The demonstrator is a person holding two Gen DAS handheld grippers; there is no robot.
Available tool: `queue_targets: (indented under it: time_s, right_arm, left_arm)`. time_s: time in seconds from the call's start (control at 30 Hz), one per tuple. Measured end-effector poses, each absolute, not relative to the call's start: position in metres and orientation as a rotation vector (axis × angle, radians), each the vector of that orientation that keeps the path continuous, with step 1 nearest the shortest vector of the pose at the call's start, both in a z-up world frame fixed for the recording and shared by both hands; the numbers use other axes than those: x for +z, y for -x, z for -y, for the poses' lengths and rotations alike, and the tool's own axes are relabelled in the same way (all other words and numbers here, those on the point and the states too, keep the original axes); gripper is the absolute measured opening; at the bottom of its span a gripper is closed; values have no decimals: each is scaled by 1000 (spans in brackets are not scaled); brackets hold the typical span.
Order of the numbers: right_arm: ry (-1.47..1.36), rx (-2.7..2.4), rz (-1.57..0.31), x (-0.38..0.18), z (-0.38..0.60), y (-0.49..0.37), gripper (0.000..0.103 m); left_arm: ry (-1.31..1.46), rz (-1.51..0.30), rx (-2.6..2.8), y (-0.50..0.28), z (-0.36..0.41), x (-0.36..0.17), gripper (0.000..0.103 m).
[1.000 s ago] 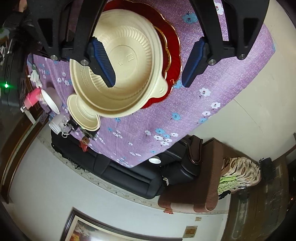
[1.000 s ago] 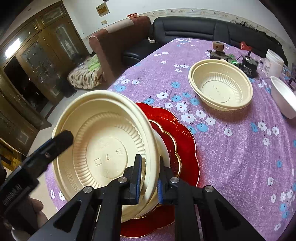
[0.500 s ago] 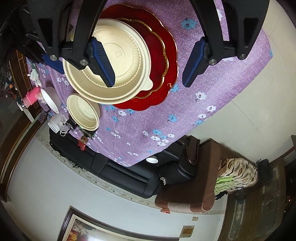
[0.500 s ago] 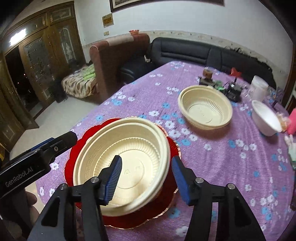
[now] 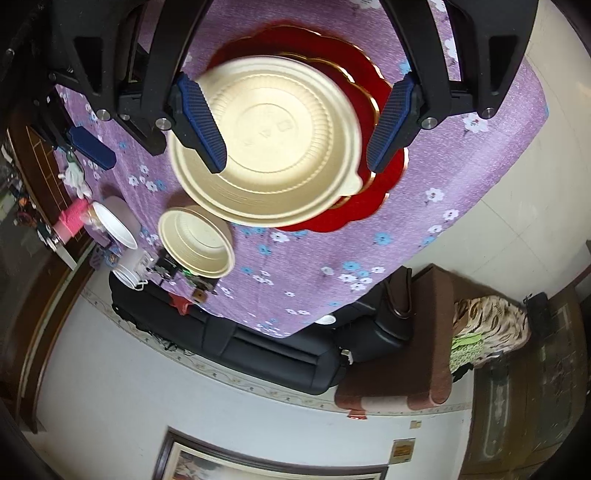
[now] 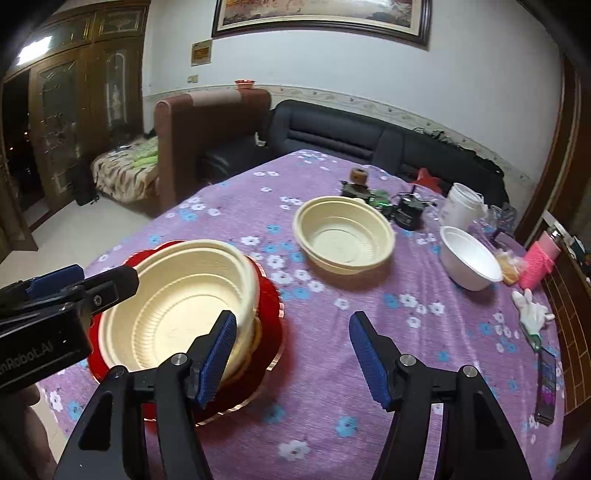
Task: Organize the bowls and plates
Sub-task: 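Lower the tan bowl onto the white plate and open the right gripper, then grasp the rim of the second tan bowl with the right gripper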
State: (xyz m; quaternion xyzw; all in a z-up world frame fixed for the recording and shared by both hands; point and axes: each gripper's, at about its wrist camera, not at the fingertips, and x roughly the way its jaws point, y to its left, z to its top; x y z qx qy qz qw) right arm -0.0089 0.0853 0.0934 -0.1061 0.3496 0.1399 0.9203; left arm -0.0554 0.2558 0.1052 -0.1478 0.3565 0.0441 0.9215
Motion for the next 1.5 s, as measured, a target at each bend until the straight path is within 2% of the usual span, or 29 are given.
queue_targets:
  time_s: [0.83, 1.1, 1.27, 1.37, 1.5]
  right_arm:
    - [164, 178, -735, 87, -12, -3, 68]
    - [115, 148, -792, 79, 21, -30, 68]
    - [-48, 158, -853, 68, 61, -62, 68]
    - [-173, 203, -856, 64, 80, -80, 68]
    - [-289, 247, -852, 61, 89, -110, 68]
  left_arm:
    - [133, -758, -26, 26, -170, 127, 79]
    - [134, -814, -110, -29, -172, 153, 79]
    - [98, -798, -151, -74, -172, 164, 79]
    - [96, -811, -126, -106, -173, 160, 79]
    - [210, -928, -130, -155, -183, 134, 79]
